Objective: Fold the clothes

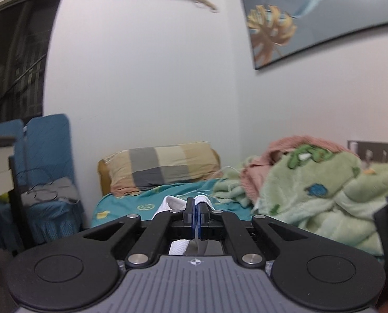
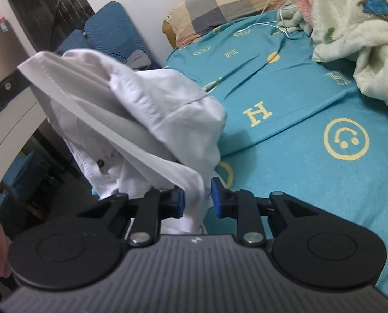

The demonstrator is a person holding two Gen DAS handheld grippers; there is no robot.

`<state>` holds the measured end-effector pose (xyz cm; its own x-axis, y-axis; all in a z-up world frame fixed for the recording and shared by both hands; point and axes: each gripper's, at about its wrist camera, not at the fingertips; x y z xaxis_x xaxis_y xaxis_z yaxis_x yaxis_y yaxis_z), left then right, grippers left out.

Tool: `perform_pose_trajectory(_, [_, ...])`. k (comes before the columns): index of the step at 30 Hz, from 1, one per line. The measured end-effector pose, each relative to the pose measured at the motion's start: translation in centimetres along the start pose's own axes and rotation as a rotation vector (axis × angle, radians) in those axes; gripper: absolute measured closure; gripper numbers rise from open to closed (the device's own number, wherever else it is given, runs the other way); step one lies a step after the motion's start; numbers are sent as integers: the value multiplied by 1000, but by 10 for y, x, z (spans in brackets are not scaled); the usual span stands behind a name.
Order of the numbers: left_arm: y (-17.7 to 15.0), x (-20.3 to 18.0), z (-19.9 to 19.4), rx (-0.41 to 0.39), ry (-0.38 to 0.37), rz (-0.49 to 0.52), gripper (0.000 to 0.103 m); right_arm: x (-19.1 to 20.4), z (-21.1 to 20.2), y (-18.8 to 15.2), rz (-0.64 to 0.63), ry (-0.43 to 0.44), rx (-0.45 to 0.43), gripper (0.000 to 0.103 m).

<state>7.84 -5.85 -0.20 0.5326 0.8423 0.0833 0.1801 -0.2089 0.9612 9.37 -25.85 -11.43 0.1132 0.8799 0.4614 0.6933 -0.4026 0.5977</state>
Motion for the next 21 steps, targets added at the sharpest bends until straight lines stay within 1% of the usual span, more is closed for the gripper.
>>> perform_pose_trajectory(2, [-1,3,0,-6,33,-2,102,2,-15,3,-2,26,-70,96])
perform_pose_trajectory(4, [-2,6,1,-9,60,-9,102,3,-29,6,-4,52,-139,97])
perform_pose_trajectory(6, [-2,12,-1,-15,61,-53,101,7,-51,11,-33,71,-248,97])
perform_pose_trajectory(7, [-2,15,-3,-31,54,-79,102,9,-63,14,-54,83,-302,97])
perform_pose_trajectory(8, [-1,18,-7,-52,44,-106,102,11,-75,19,-74,100,-345,97])
perform_pose_trajectory(10, [4,23,-22,-139,1,-162,101,14,-99,29,-119,129,-433,97])
perform_pose_trajectory(13, [14,28,-55,-264,-41,-235,101,22,-137,42,-206,139,-570,97])
perform_pose_trajectory(14, [17,28,-63,-290,-49,-244,101,23,-146,47,-228,130,-602,97])
perform_pose_trajectory(15, [19,26,-69,-299,-47,-234,101,22,-152,52,-241,119,-612,97])
perform_pose_trajectory(16, [21,24,-74,-304,-45,-222,101,18,-153,59,-243,108,-593,97])
perform_pose_trajectory(17, [20,22,-75,-291,-42,-206,101,15,-155,65,-245,96,-575,97])
perform_pose_trajectory(19, [15,18,-67,-221,-35,-193,101,-1,-144,78,-202,97,-504,97])
perform_pose_trajectory(21, [10,15,-56,-141,-26,-190,101,-18,-129,83,-131,127,-428,97])
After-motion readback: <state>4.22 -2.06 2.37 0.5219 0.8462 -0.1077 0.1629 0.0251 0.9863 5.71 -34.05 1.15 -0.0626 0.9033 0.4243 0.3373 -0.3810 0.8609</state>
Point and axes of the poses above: each gripper's, at about its wrist camera, not at the fingertips, and z roughly the way its jaws point, x to its left, y to its top, and after that the axes turned 8 degrees about x, right-handed
